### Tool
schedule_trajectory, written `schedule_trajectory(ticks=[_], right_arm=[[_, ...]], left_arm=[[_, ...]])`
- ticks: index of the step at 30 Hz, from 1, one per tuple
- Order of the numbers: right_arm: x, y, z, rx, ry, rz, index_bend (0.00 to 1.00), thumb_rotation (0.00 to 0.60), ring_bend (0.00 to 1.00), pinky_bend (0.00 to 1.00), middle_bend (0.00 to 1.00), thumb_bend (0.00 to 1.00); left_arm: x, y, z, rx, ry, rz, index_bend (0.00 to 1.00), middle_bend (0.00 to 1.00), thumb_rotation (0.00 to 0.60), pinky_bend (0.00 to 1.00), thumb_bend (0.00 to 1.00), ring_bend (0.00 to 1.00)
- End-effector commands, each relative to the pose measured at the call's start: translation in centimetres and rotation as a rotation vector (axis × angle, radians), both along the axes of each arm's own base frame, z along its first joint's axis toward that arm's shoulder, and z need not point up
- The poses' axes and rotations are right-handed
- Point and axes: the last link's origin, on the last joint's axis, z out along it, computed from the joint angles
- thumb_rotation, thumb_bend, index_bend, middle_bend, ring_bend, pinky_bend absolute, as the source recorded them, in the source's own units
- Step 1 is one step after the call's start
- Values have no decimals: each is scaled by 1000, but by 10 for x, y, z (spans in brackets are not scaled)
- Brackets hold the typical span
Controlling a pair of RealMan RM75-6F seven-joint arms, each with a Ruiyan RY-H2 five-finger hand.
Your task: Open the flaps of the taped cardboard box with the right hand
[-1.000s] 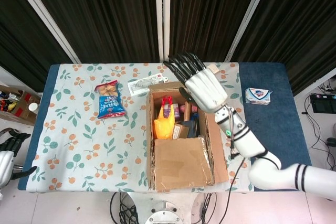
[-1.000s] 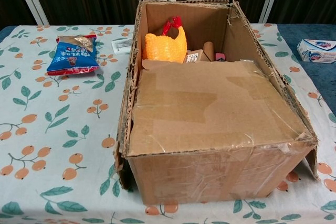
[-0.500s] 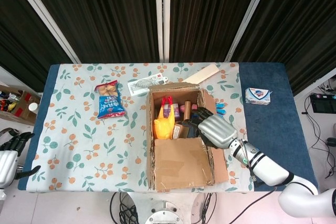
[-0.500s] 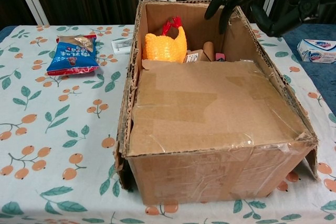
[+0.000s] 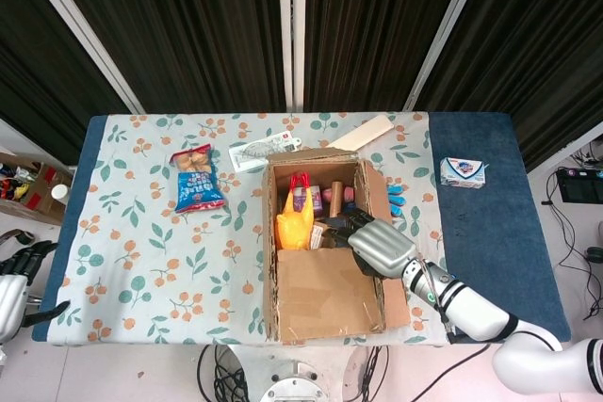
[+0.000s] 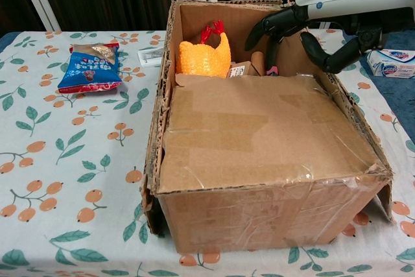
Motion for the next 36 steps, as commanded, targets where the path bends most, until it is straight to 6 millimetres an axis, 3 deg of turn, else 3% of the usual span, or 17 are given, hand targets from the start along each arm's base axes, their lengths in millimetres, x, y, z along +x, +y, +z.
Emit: schedule_trajectory(ticks=[1, 12, 17, 25, 36], right_arm=[[2, -1, -5, 5, 19, 0, 128, 600, 0, 0, 246, 919], [5, 0, -18, 34, 54, -11, 122, 600, 0, 0, 243, 920], [8, 5, -15, 50, 23, -22, 125, 600, 0, 0, 290, 929], [10, 10, -2, 55, -51, -46, 89, 600, 0, 0, 373, 936], [15, 28, 31, 54, -170, -33, 81, 600, 0, 0, 400, 940]], left_arm=[[-1, 0, 1, 2, 1, 3, 161, 156, 600, 272, 2, 164], [-4, 0, 0, -3, -2, 13, 161, 155, 600, 272, 2, 164], [-6, 0, -2, -11, -4, 18, 161, 155, 600, 273, 2, 165], [-5, 2, -6, -23, -7, 11, 161, 156, 600, 275, 2, 164], [0, 3, -7, -28, 3, 3, 161, 155, 600, 276, 2, 164]])
